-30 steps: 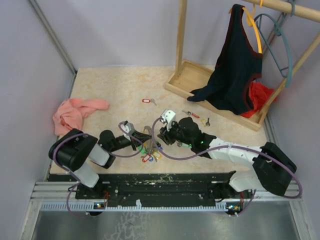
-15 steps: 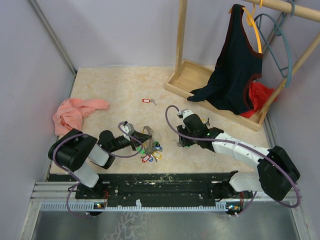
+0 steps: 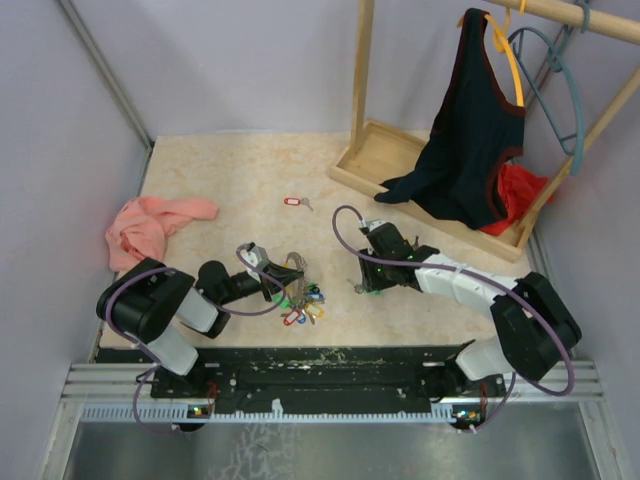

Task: Put the keys on the keyring

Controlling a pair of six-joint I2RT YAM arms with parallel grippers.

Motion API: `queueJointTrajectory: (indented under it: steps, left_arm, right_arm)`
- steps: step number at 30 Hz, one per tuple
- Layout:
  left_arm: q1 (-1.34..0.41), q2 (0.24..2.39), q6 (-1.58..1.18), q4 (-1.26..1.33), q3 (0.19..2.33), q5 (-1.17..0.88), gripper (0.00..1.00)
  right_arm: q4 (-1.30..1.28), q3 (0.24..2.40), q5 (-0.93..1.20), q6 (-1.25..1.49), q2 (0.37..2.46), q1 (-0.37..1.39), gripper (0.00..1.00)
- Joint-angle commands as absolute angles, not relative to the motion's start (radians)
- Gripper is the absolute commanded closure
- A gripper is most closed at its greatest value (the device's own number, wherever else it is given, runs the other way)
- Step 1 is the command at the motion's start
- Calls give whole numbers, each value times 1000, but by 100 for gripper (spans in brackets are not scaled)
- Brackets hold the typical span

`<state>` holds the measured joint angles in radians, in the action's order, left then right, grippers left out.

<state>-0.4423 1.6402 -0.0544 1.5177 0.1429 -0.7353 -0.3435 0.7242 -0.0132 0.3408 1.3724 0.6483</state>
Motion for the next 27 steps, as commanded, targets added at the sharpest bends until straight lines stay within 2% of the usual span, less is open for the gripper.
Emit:
queueJointTrajectory:
  steps: [1, 12, 21, 27]
  left_arm:
    - [-436, 1639, -61, 1790, 145, -760, 100]
    - [-435, 1638, -57, 1790, 142, -755, 100]
    - [-435, 1633, -60, 1790, 142, -758, 100]
    - [-435, 1639, -66, 1790, 145, -758, 100]
  right_arm:
    - [-311, 803, 35, 262, 1396, 640, 61]
    - [-402, 941, -18, 116, 1563, 715, 53]
    - [-462, 971, -173, 137, 1643, 743, 53]
    - [-490, 910, -176, 247, 1606, 649, 57]
